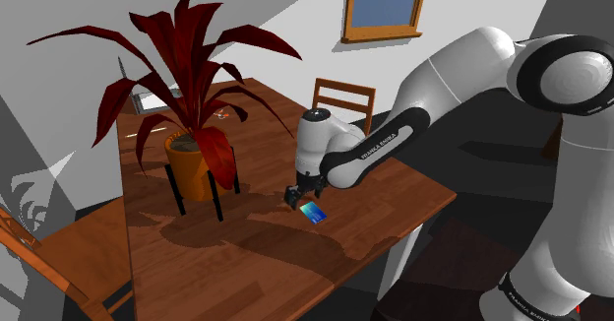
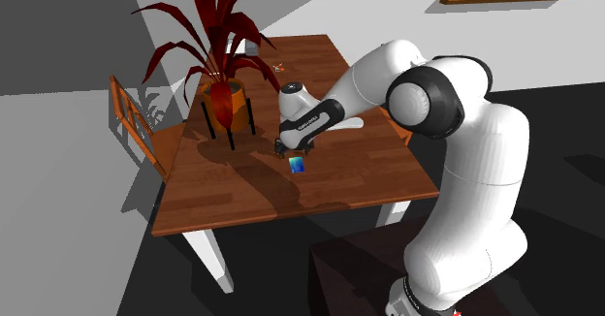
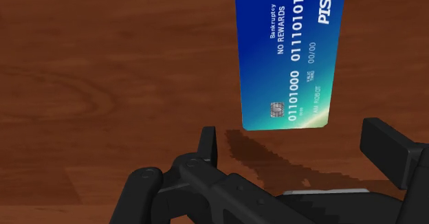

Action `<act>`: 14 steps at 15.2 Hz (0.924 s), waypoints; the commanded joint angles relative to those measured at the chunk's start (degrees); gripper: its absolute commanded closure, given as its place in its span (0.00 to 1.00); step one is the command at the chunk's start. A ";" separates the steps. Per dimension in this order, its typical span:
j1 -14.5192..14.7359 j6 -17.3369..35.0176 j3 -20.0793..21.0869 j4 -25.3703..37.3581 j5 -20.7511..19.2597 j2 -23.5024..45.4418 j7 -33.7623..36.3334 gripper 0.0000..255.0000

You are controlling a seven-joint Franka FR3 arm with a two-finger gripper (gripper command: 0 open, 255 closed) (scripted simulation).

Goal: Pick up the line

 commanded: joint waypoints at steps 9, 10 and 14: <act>0.06 0.27 -0.08 -0.07 -0.18 0.20 0.16 1.00; 0.03 0.22 -0.08 0.04 -0.16 0.24 0.09 1.00; -0.48 -2.18 0.67 0.46 1.42 -1.92 -1.18 1.00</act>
